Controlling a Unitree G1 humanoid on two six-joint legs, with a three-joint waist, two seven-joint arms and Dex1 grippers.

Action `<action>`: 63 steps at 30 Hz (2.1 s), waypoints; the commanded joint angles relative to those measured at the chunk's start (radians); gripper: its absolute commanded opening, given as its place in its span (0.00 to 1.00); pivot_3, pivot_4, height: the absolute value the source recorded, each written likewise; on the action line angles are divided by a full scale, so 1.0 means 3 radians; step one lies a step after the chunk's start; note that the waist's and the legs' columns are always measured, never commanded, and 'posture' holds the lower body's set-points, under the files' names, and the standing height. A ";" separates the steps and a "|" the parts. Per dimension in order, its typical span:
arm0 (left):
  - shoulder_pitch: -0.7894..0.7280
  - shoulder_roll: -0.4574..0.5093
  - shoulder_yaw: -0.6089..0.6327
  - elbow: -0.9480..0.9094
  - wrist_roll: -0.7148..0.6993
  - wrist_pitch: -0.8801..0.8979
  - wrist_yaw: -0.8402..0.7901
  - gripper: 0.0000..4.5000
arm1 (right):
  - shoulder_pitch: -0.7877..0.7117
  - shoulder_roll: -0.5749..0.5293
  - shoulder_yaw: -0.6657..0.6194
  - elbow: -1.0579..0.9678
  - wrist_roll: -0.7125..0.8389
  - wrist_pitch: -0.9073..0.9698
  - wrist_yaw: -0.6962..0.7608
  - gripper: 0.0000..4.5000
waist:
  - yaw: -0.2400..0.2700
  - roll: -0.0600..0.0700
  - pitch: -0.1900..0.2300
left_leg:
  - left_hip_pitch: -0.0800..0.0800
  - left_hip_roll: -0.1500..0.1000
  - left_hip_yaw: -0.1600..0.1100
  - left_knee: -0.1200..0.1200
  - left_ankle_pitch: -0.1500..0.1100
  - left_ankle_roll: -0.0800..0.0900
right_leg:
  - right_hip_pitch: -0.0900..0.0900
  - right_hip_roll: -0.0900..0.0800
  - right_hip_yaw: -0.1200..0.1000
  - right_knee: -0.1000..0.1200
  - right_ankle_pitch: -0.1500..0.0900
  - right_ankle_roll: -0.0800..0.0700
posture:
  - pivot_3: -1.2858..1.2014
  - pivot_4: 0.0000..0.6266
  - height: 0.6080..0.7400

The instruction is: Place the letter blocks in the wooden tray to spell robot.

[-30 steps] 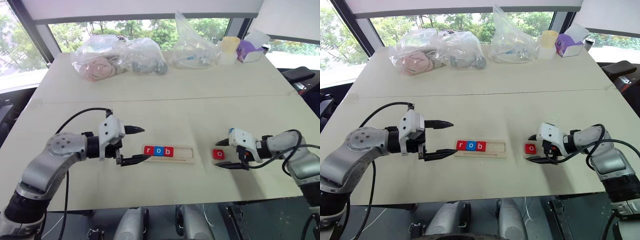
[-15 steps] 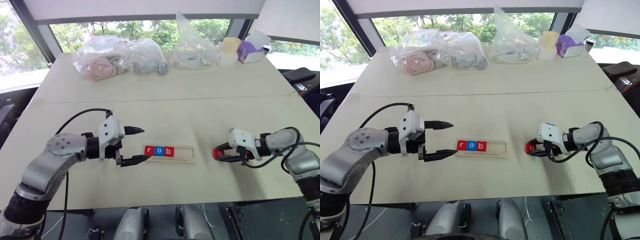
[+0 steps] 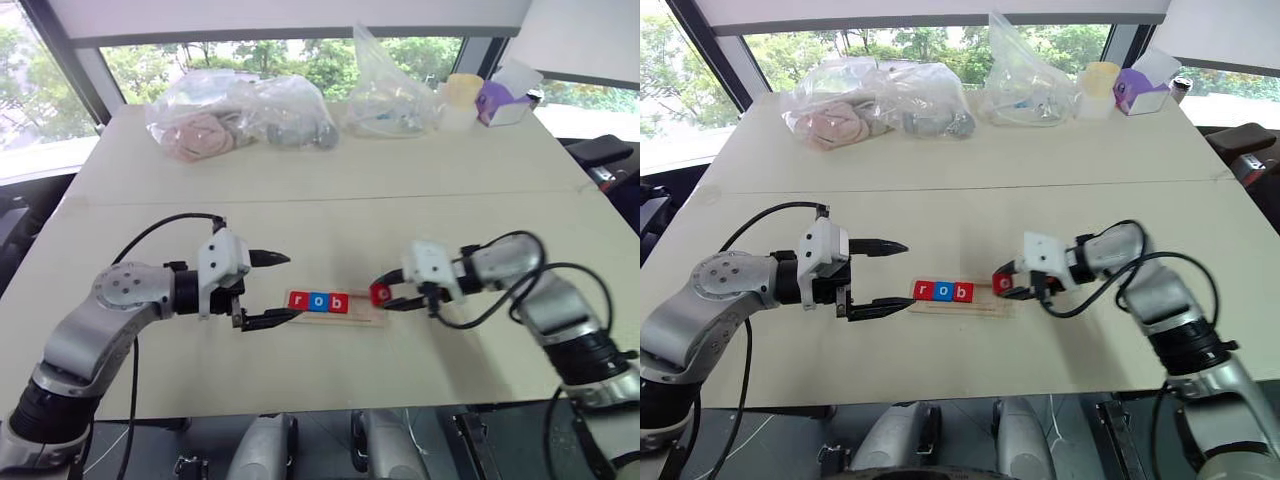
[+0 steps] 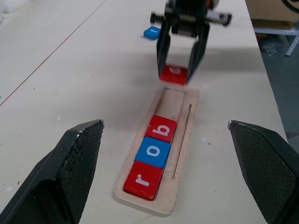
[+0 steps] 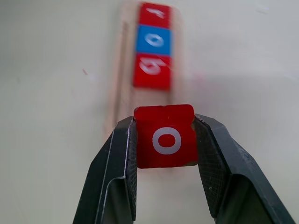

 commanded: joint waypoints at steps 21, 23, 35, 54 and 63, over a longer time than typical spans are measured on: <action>0.0123 0.0081 0.0133 -0.0206 -0.0055 0.0074 0.0113 1.00 | -0.0193 0.0301 0.0188 0.0234 -0.0224 0.0040 -0.0199 0.26 | -0.0010 0.0000 0.0000 | 0.0000 0.0002 0.0001 0.0000 0.0000 0.0000 | -0.0004 0.0001 0.0000 0.0002 -0.0001 -0.0002 | 0.52 0.24 0.89; 0.0124 0.0075 0.0123 -0.0213 -0.0051 0.0071 0.0124 1.00 | -0.0183 0.0290 0.0185 0.0233 -0.0224 0.0042 -0.0199 0.26 | -0.0010 0.0000 0.0000 | 0.0000 0.0002 0.0001 0.0000 0.0000 0.0000 | -0.0004 0.0001 0.0000 0.0002 -0.0001 -0.0002 | 0.52 0.24 0.89; 0.0104 0.0067 0.0099 -0.0196 -0.0043 0.0056 0.0120 1.00 | -0.0145 0.0270 0.0170 0.0053 -0.0148 0.0268 -0.0175 0.26 | -0.0010 0.0000 0.0000 | 0.0000 0.0002 0.0001 0.0000 0.0000 0.0000 | -0.0004 0.0001 0.0000 0.0002 -0.0001 -0.0002 | 0.52 0.24 0.89; 0.0091 0.0044 0.0078 -0.0182 -0.0030 0.0043 0.0130 1.00 | -0.0143 0.0246 0.0157 0.0005 -0.0102 0.0414 -0.0202 0.26 | -0.0010 0.0000 0.0000 | 0.0000 0.0002 0.0001 0.0000 0.0000 0.0000 | -0.0004 0.0000 0.0000 0.0002 -0.0001 -0.0003 | 0.52 0.24 0.89; 0.0087 0.0045 0.0077 -0.0181 -0.0028 0.0043 0.0132 1.00 | -0.0136 0.0245 0.0180 0.0063 -0.0160 0.0394 -0.0235 0.26 | -0.0010 0.0000 0.0000 | 0.0000 0.0002 0.0001 0.0000 0.0000 0.0000 | -0.0004 0.0001 0.0000 0.0002 -0.0001 -0.0003 | 0.52 0.24 0.89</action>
